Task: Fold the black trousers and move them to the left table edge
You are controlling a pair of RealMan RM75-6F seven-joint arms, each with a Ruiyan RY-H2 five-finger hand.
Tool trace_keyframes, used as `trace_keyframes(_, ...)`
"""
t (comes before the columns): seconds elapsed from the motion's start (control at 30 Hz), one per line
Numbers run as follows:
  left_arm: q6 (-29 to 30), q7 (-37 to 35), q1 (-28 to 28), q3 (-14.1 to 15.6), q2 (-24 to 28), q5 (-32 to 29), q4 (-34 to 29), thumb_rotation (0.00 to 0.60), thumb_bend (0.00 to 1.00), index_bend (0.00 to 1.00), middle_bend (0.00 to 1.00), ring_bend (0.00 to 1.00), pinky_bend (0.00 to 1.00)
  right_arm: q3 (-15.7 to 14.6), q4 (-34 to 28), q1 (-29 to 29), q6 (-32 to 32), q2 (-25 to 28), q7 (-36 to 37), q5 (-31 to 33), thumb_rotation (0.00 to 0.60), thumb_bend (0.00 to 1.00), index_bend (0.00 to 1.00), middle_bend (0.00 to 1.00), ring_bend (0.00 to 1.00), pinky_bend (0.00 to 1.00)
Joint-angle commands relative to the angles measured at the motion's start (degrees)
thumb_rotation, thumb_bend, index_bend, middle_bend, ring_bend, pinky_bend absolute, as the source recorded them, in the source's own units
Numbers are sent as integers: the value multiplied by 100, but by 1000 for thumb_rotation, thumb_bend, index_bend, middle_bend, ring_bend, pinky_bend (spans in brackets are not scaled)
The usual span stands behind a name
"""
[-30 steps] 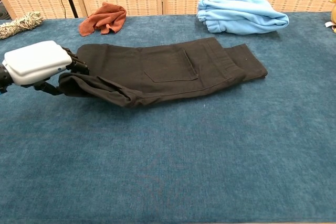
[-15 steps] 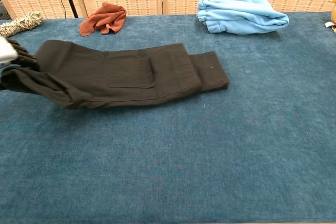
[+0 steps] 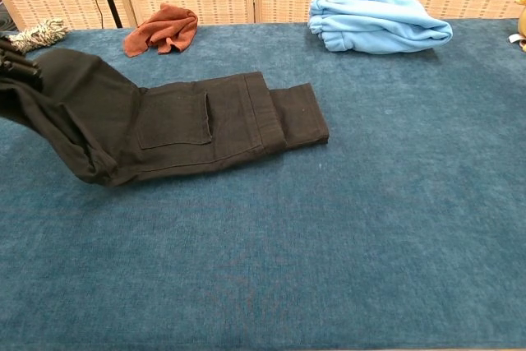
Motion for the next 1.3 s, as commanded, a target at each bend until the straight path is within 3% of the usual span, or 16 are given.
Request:
trace_keyframes(0.03,182,96,-309,-65,-135,24,-115,600,538,682,537,483,452,3,-1,0,-2,4,6,5,600,0,59,0,0,26)
trace_keyframes(0.7,-704,904,-1929,-212,-1120,164,-346,600,536,683,537,482,452,30,32,6,-59,27,88,73,600,0,59,0,0,25)
trace_keyframes(1.3,-1584,1190,-2688,-247,-1687,143,-226,600,536,681,537,479,452,58,50,13,-97,47,131,134,600,0,60,0,0,25)
